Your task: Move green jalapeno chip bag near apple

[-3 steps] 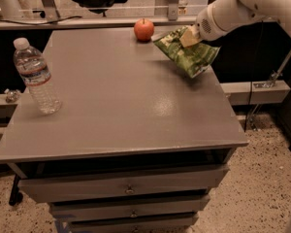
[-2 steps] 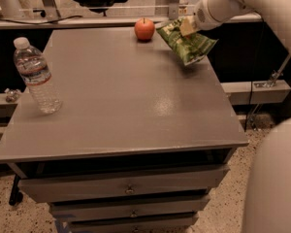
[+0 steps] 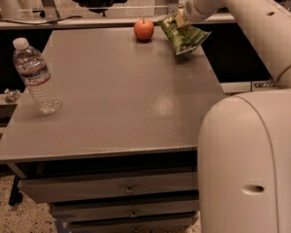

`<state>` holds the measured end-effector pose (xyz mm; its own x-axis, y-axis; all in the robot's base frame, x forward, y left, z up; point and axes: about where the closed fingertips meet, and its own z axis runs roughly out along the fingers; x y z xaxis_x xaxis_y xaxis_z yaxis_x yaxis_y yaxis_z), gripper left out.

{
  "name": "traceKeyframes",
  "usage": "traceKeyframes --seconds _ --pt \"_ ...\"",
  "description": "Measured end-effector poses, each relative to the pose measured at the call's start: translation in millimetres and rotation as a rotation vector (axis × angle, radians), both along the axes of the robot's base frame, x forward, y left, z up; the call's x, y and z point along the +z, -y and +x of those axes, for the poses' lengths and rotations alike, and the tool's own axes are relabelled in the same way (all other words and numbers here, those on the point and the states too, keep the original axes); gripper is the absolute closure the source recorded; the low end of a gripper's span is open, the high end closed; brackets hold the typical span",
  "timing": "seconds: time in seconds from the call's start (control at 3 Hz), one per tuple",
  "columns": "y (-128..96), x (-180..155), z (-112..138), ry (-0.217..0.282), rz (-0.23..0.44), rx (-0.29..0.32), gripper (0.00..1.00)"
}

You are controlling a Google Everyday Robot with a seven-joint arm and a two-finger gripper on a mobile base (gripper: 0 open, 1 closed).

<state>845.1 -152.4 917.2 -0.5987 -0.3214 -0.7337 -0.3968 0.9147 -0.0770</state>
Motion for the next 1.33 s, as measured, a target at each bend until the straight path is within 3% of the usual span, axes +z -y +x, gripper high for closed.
traceKeyframes --seconds 0.67,1.0,1.33 --pt "-2 -10 32 -0.007 -0.012 -0.089 1.00" --pt "-9 -15 41 -0.013 -0.004 -0.098 0.84" --pt "-12 -19 45 -0.020 0.011 -0.102 0.61"
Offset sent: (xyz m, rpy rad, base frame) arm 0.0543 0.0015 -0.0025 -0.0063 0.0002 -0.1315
